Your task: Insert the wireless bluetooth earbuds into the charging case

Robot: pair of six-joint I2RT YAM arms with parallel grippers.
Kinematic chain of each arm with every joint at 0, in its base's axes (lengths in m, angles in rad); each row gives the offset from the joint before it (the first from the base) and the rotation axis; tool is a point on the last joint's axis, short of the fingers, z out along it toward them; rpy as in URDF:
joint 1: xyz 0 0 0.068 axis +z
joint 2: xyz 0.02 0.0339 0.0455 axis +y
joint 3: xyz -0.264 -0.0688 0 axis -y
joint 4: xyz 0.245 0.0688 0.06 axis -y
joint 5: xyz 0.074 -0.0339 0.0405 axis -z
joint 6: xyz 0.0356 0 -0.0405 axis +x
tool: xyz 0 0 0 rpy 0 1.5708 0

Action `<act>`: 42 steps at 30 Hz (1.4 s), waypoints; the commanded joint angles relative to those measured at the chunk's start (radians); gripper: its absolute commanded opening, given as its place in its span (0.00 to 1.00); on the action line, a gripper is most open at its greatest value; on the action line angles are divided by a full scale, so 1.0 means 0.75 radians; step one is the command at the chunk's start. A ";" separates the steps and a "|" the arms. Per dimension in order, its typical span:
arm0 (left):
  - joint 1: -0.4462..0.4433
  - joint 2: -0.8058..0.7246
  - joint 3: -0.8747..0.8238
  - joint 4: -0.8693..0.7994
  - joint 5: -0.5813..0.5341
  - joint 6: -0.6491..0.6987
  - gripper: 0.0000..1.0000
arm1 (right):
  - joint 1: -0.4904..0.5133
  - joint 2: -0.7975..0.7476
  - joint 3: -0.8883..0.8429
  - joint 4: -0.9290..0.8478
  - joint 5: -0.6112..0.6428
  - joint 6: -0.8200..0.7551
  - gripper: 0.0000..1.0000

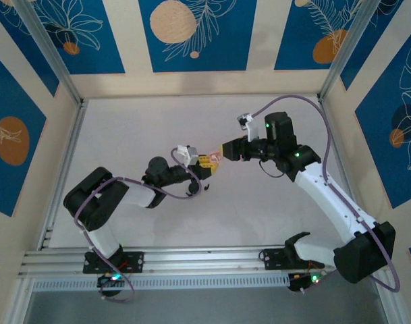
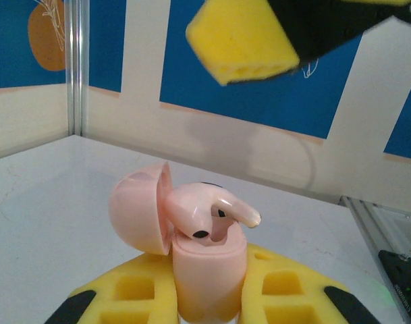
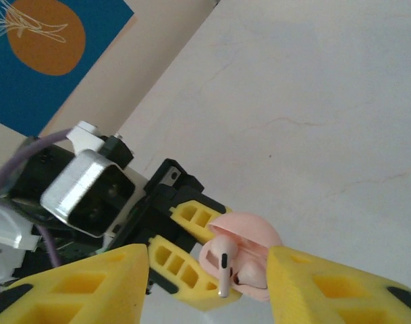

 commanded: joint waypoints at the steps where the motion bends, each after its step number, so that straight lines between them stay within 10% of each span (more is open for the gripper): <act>1: 0.006 -0.017 -0.027 0.069 0.039 0.070 0.13 | -0.008 0.034 0.133 -0.275 -0.129 -0.010 0.45; 15: 0.007 0.014 -0.038 0.068 0.056 0.087 0.12 | 0.142 0.369 0.540 -0.851 0.140 -0.160 0.35; 42: 0.007 -0.008 -0.048 0.069 0.057 0.063 0.12 | 0.269 0.635 0.671 -0.882 0.277 -0.284 0.30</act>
